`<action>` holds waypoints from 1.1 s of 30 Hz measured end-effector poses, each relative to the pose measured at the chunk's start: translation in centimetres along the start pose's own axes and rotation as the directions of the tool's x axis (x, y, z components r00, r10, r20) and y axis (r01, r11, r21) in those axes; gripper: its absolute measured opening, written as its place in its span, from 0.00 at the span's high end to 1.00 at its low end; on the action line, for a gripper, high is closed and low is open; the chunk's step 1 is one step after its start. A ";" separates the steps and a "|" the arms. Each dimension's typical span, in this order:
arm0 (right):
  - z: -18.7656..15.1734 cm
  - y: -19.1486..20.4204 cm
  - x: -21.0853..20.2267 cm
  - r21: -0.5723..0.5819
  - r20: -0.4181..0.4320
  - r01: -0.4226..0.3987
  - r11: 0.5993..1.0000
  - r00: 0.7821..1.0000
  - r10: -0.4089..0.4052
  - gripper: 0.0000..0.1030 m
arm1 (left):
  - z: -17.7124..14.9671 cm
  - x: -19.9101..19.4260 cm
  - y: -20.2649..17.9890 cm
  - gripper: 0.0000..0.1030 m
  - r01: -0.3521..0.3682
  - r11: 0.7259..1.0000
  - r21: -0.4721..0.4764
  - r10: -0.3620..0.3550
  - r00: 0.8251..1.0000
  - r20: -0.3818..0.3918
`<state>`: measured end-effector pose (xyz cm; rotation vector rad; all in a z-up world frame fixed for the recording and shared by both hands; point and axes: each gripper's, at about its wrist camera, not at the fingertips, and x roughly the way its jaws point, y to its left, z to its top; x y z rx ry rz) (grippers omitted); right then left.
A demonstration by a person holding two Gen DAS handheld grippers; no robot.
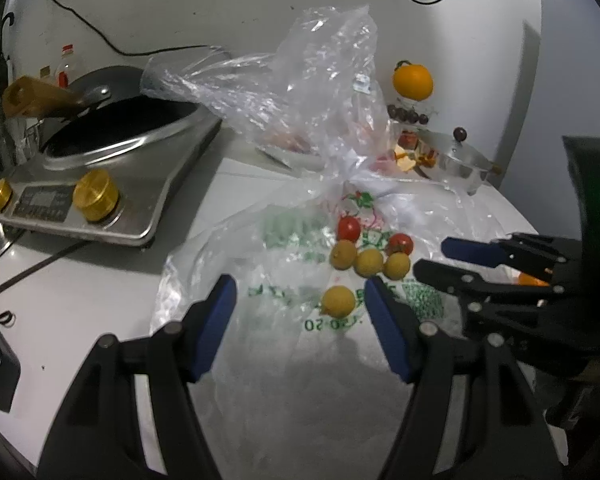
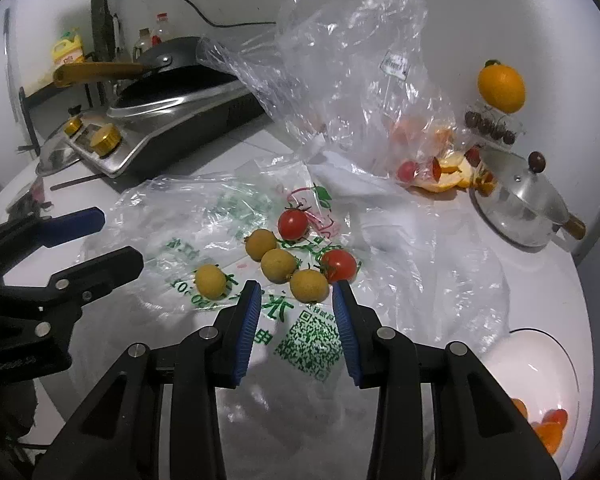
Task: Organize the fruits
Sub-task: 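Grasp a small yellow fruit with the right tool while the left grasps another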
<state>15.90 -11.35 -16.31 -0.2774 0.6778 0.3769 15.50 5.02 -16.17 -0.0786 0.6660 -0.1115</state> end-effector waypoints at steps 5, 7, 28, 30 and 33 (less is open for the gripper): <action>0.4 -0.4 1.6 0.010 -0.021 -0.001 1.000 1.000 0.001 0.62 | 0.4 1.0 -0.2 0.34 0.013 1.000 0.013 -0.013 1.000 -0.006; 0.4 -0.6 2.3 0.016 -0.033 -0.004 1.000 0.999 0.005 0.62 | 0.6 1.4 -0.4 0.34 0.018 1.000 0.023 -0.018 1.000 -0.007; 0.0 -1.6 5.8 0.070 -0.089 -0.041 0.997 0.995 0.047 0.71 | 0.9 6.1 -2.3 0.49 0.050 0.994 0.101 -0.034 0.988 -0.152; 0.0 -1.7 5.7 0.076 -0.083 -0.048 0.996 0.995 0.054 0.71 | 0.8 6.2 -2.6 0.51 0.055 0.992 0.114 -0.037 0.988 -0.152; 0.0 -2.1 5.0 0.081 -0.061 -0.044 0.996 0.997 0.050 0.71 | 0.7 6.4 -3.1 0.57 0.077 0.989 0.127 -0.056 0.985 -0.164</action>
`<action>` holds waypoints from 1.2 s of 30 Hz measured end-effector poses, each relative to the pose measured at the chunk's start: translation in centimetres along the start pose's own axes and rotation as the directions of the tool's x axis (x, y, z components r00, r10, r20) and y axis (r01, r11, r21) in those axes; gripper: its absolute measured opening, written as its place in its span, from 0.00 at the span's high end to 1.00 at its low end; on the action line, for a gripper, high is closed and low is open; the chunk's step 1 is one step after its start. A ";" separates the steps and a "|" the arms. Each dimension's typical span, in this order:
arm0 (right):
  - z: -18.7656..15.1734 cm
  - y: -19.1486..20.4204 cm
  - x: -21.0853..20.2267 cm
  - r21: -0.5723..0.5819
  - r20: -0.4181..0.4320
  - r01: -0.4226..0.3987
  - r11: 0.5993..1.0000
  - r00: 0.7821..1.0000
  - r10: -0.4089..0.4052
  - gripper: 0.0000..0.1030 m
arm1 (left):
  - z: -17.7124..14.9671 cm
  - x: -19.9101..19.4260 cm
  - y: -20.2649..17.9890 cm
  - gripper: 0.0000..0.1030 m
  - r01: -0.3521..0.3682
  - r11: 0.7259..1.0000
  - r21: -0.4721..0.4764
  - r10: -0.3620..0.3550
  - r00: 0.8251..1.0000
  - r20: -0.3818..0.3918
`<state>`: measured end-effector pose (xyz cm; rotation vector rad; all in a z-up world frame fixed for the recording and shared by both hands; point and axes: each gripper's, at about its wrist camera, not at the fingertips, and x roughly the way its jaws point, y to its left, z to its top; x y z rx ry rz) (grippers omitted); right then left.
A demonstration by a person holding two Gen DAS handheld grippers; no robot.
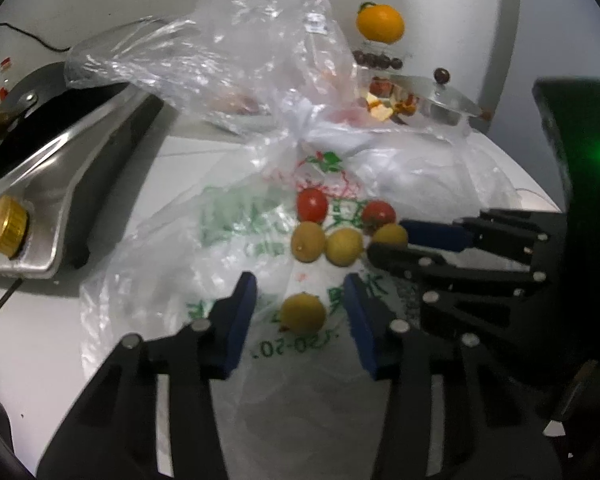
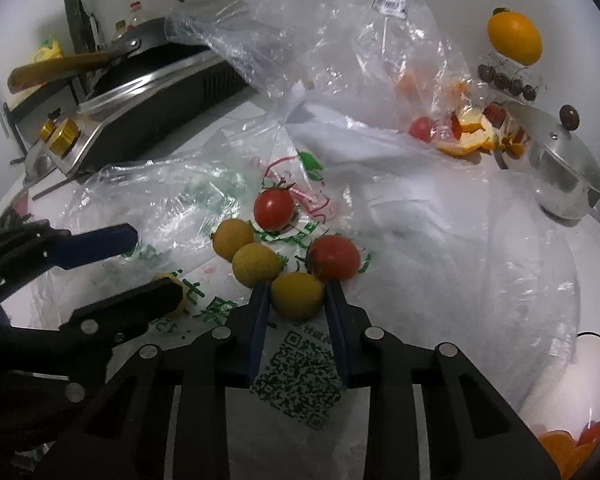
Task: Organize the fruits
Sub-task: 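Grasp a small yellow fruit with the right tool while the left grasps another, then carry both held yellow fruits over the white plate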
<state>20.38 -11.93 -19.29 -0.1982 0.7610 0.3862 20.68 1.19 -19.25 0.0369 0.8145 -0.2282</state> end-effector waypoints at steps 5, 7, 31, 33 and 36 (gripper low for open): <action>-0.2 -0.2 -1.2 -0.002 0.020 0.003 1.000 1.000 -0.003 0.71 | -0.3 0.9 -0.4 0.64 0.012 1.000 0.004 -0.012 0.999 -0.030; -0.3 -0.4 -1.6 0.003 0.026 0.005 1.000 1.000 -0.005 0.71 | -0.3 1.0 -0.6 0.66 0.006 1.000 0.012 -0.005 0.999 -0.036; -1.5 -0.4 -6.6 -0.001 0.094 0.040 0.999 0.995 -0.040 0.71 | -0.1 -2.9 -1.4 0.75 0.033 0.999 -0.011 -0.033 0.999 0.031; -1.6 -0.3 -7.1 -0.001 0.102 0.042 0.999 0.994 -0.042 0.71 | -0.1 -3.5 -1.6 0.75 0.033 0.999 -0.006 -0.033 0.998 0.046; -1.8 -0.2 -8.2 -0.002 0.116 0.049 0.999 0.992 -0.049 0.71 | 0.0 -4.6 -1.9 0.75 0.034 0.999 -0.005 -0.034 0.997 0.071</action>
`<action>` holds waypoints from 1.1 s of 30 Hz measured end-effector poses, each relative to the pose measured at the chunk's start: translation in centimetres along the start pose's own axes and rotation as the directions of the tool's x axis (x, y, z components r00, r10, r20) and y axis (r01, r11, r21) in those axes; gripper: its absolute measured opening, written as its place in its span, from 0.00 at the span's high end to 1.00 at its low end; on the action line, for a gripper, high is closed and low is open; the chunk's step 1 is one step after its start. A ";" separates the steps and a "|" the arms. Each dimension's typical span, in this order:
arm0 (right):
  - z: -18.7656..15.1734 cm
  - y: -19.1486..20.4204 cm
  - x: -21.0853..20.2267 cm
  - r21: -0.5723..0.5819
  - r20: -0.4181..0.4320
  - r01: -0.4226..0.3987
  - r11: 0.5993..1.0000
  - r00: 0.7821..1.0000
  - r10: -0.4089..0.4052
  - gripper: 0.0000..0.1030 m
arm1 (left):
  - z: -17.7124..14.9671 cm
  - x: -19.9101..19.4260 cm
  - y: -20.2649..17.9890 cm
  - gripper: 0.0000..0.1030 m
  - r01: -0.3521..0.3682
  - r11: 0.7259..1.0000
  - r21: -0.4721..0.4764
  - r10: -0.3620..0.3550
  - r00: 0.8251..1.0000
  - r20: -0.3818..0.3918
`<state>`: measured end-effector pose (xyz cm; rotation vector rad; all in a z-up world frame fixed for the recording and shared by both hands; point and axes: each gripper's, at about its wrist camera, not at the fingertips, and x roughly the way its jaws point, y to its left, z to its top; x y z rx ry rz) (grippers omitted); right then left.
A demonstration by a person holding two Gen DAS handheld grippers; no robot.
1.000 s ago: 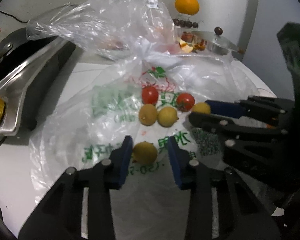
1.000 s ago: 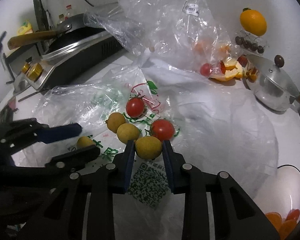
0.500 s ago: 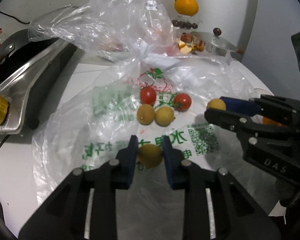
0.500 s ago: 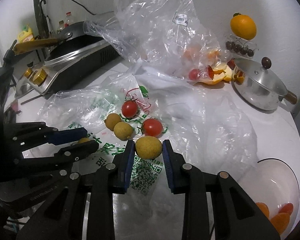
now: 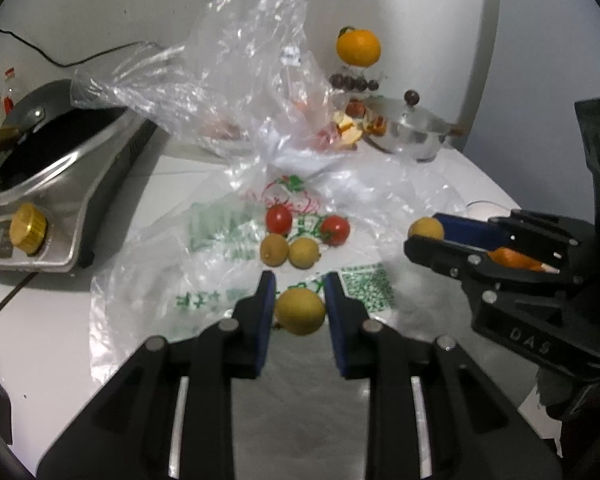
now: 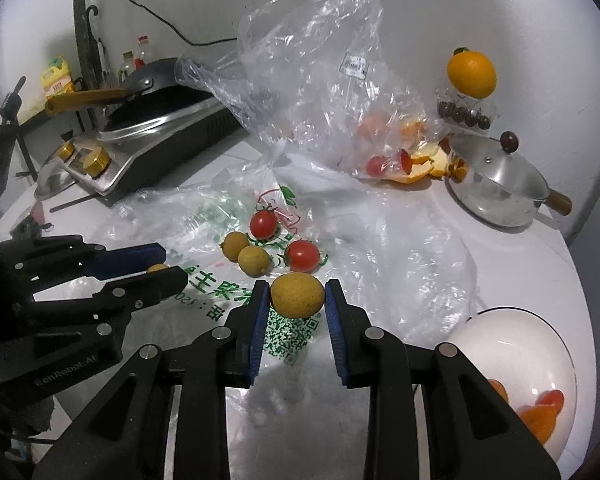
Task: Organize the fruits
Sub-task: 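Carry both held yellow fruits over the white plate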
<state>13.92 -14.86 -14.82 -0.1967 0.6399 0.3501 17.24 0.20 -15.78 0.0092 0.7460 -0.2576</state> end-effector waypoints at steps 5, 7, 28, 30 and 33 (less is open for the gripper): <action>-0.2 0.2 -1.4 0.001 0.017 0.008 1.000 1.000 -0.008 0.71 | 0.0 -1.7 -0.6 0.75 0.000 1.000 0.004 -0.001 1.000 0.028; -0.4 0.2 -2.0 -0.001 0.025 0.011 1.000 1.000 -0.011 0.71 | -0.2 -2.4 -0.7 0.75 0.001 1.000 0.005 -0.001 0.999 0.036; -2.4 -0.8 -7.1 0.018 0.079 0.034 0.999 0.996 -0.035 0.71 | -0.5 -6.7 -4.6 0.75 0.000 0.999 0.040 -0.004 0.995 0.096; -2.7 -1.1 -7.4 0.023 0.081 0.033 0.999 0.996 -0.035 0.71 | -0.5 -6.8 -5.2 0.75 0.003 0.999 0.047 -0.007 0.996 0.094; -3.2 -1.7 -7.9 0.031 0.085 0.033 0.999 0.996 -0.035 0.71 | -0.4 -6.8 -6.2 0.75 0.003 0.998 0.056 -0.008 0.996 0.093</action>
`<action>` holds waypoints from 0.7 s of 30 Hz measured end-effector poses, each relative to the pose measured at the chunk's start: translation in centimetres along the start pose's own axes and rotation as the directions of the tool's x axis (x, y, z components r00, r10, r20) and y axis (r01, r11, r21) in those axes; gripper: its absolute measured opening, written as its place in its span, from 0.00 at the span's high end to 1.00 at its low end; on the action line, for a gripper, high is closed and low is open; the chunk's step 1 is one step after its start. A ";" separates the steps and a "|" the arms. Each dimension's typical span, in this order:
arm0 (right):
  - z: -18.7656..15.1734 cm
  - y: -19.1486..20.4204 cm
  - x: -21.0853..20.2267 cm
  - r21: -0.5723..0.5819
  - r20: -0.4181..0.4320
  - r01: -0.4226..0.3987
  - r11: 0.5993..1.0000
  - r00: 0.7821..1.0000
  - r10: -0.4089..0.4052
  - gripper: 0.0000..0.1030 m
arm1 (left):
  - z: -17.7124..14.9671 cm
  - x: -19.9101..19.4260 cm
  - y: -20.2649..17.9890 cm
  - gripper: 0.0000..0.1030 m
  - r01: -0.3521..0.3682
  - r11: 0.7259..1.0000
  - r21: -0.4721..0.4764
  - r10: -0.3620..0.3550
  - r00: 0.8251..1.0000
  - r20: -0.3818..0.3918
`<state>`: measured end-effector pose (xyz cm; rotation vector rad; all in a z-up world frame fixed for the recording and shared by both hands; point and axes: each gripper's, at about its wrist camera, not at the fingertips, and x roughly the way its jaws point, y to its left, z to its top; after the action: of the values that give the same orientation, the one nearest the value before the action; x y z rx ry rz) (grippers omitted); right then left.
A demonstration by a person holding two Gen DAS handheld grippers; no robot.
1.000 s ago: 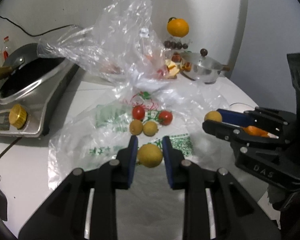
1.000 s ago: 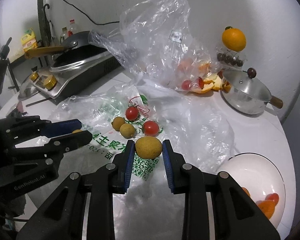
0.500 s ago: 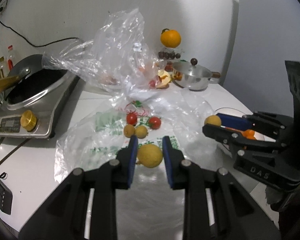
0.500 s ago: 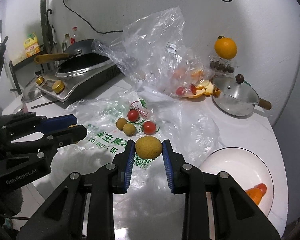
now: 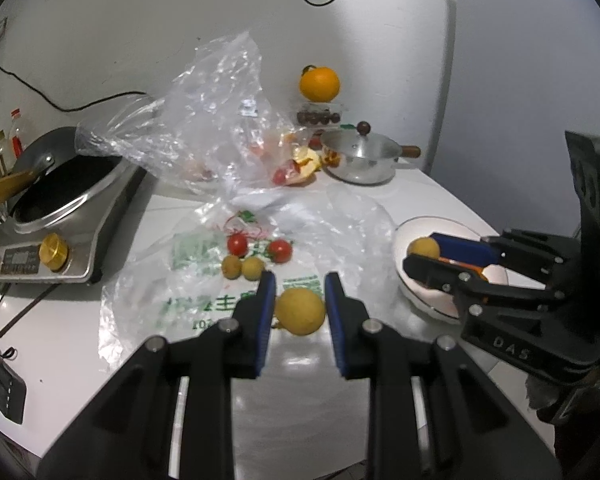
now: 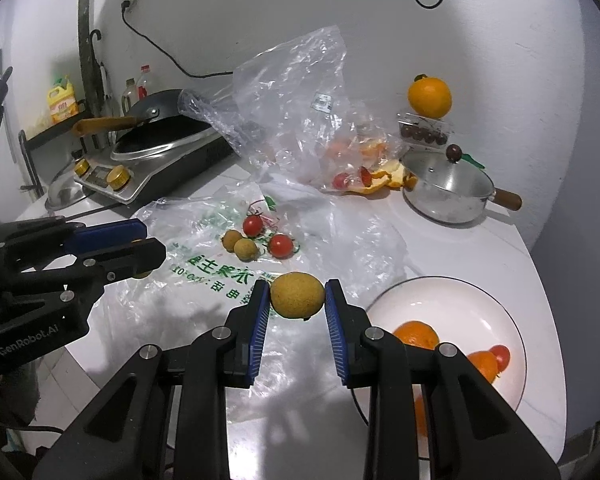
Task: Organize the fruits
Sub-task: 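Carry both held yellow fruits over the white plate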
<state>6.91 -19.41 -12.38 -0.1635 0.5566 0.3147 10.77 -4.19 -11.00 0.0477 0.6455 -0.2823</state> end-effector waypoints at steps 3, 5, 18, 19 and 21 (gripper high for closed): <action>-0.4 -0.8 -0.5 0.010 0.004 0.000 1.000 1.000 0.000 0.71 | 0.1 0.0 -0.9 0.75 0.001 1.000 0.006 -0.001 1.000 -0.001; -0.6 -1.4 -0.8 0.018 0.006 0.001 1.000 1.000 -0.001 0.71 | 0.2 0.1 -1.6 0.75 0.002 1.000 0.013 -0.002 1.000 -0.006; -2.8 -5.5 -2.6 0.053 0.002 0.033 0.998 0.999 -0.033 0.71 | 0.4 1.6 -5.8 0.75 0.042 0.999 0.035 -0.041 0.999 -0.023; -3.0 -5.8 -2.7 0.058 0.004 0.034 0.998 0.999 -0.034 0.71 | 0.4 1.8 -6.2 0.75 0.042 0.998 0.039 -0.041 0.999 -0.027; -3.6 -6.6 -2.8 0.074 0.003 0.033 0.997 0.999 -0.033 0.71 | 0.4 2.1 -6.8 0.75 0.042 0.998 0.046 -0.041 0.999 -0.033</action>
<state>5.15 -27.12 -13.42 -0.1006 0.5603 0.2619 10.75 -11.28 -11.67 0.0840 0.6726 -0.3375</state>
